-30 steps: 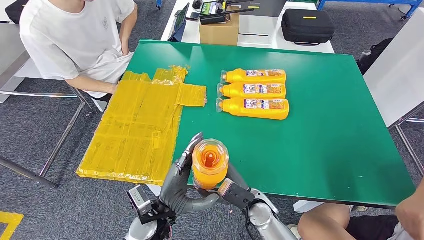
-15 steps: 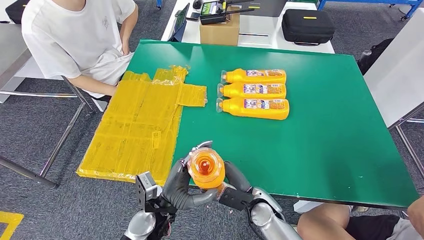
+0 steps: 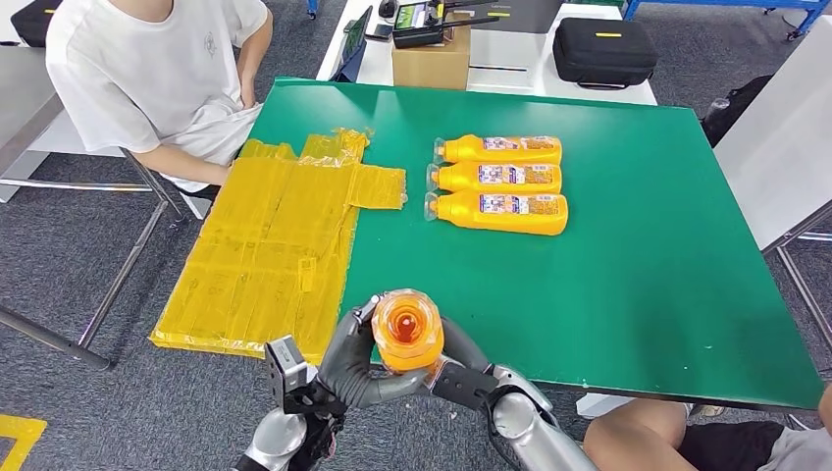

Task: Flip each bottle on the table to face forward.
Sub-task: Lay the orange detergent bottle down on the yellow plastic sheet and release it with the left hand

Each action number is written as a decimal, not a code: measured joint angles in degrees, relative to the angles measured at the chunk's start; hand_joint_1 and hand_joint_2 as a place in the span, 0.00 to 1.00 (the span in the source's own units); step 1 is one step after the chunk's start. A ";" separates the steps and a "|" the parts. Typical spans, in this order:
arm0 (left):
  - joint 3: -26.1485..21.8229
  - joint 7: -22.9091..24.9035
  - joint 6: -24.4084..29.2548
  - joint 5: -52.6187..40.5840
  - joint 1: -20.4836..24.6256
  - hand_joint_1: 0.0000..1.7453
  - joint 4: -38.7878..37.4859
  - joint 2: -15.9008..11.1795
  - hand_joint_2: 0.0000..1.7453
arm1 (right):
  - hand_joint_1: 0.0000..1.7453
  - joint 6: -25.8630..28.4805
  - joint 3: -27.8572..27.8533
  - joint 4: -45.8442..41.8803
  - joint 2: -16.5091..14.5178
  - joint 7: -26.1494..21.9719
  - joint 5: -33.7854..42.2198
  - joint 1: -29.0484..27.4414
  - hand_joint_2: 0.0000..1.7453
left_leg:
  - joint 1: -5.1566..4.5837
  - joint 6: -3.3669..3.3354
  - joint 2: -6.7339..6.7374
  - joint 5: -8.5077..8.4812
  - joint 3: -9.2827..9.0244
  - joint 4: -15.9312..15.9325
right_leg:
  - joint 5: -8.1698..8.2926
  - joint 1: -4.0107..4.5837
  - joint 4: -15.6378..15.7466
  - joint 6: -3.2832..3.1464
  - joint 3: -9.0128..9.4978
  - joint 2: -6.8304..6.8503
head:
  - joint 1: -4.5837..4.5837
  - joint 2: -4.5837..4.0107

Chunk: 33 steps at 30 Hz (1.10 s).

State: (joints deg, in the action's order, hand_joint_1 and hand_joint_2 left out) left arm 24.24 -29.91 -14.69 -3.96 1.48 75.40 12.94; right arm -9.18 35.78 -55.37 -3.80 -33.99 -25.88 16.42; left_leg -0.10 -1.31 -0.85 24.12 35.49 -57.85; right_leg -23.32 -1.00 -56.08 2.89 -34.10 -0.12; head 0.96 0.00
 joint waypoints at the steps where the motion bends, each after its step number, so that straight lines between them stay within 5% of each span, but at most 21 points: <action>1: -0.11 -0.27 -0.50 0.39 0.00 1.00 -0.01 0.00 1.00 | 0.30 -0.95 0.00 -0.02 0.00 -0.21 1.01 0.01 1.00 | 0.00 0.00 0.00 0.00 0.00 0.00 | 0.00 0.00 0.00 0.00 0.00 0.00 | 0.00 0.00; 2: -0.26 -0.49 -1.00 0.83 0.00 1.00 -0.01 0.00 1.00 | 0.05 -2.04 0.00 -0.09 0.00 -0.48 2.16 0.01 1.00 | 0.00 0.00 0.00 0.00 0.00 0.00 | 0.00 0.00 0.00 0.00 0.00 0.00 | 0.00 0.00; 6: -0.90 -0.93 -1.08 1.88 0.07 1.00 0.16 0.03 1.00 | 0.00 -3.55 -0.02 -1.33 0.01 -1.71 4.77 -0.26 0.00 | 0.00 0.00 -0.02 0.00 0.00 0.00 | 0.00 0.00 0.00 0.00 -0.01 0.02 | 0.01 -0.01; 12: -1.47 -1.08 3.10 1.53 0.71 1.00 2.50 0.40 1.00 | 0.00 1.29 -0.30 -7.34 0.03 -2.13 4.02 -2.77 0.00 | 0.00 0.01 -0.03 0.00 0.01 0.00 | 0.00 0.00 0.00 0.00 -0.01 0.06 | 0.00 0.00; 16: -1.98 -1.08 4.57 1.19 0.93 1.00 3.44 0.51 1.00 | 0.00 2.57 -0.59 -9.62 0.06 -2.15 3.33 -3.69 1.00 | 0.00 0.00 -0.05 -0.01 0.00 0.00 | 0.00 0.00 0.00 0.00 0.00 0.07 | -0.01 0.00; 19: -2.60 -1.02 7.44 -0.33 1.30 1.00 4.09 0.49 1.00 | 0.00 4.25 -1.27 -11.29 0.05 -2.66 3.59 -4.63 1.00 | 0.00 0.00 -0.05 -0.01 0.00 0.00 | 0.00 0.00 0.00 0.00 0.00 0.07 | 0.00 0.00; 23: -3.56 -0.31 10.41 -3.78 1.94 1.00 5.27 0.26 1.00 | 0.00 7.70 -3.37 -13.90 -0.03 -3.09 2.82 -6.13 0.00 | 0.00 0.00 -0.06 -0.02 0.00 0.00 | 0.00 0.00 0.00 0.00 0.02 0.08 | 0.00 0.00; 33: -4.13 2.70 17.87 -18.94 1.36 1.00 4.92 -2.69 1.00 | 0.00 15.36 -8.11 -20.11 -1.43 -3.93 0.22 -7.97 0.00 | 0.01 0.01 0.12 -0.01 0.00 0.00 | 0.01 0.01 0.01 -0.01 -0.10 -0.01 | 0.02 -0.01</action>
State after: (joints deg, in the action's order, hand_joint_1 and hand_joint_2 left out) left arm 20.12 -27.21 3.19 -22.89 2.84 80.31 10.25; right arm 6.17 27.67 -75.48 -5.23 -37.92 -25.67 8.46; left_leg -0.09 -1.30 -0.73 24.11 35.48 -57.85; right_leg -23.31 -1.00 -56.07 2.88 -34.21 -0.13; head 0.98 -0.01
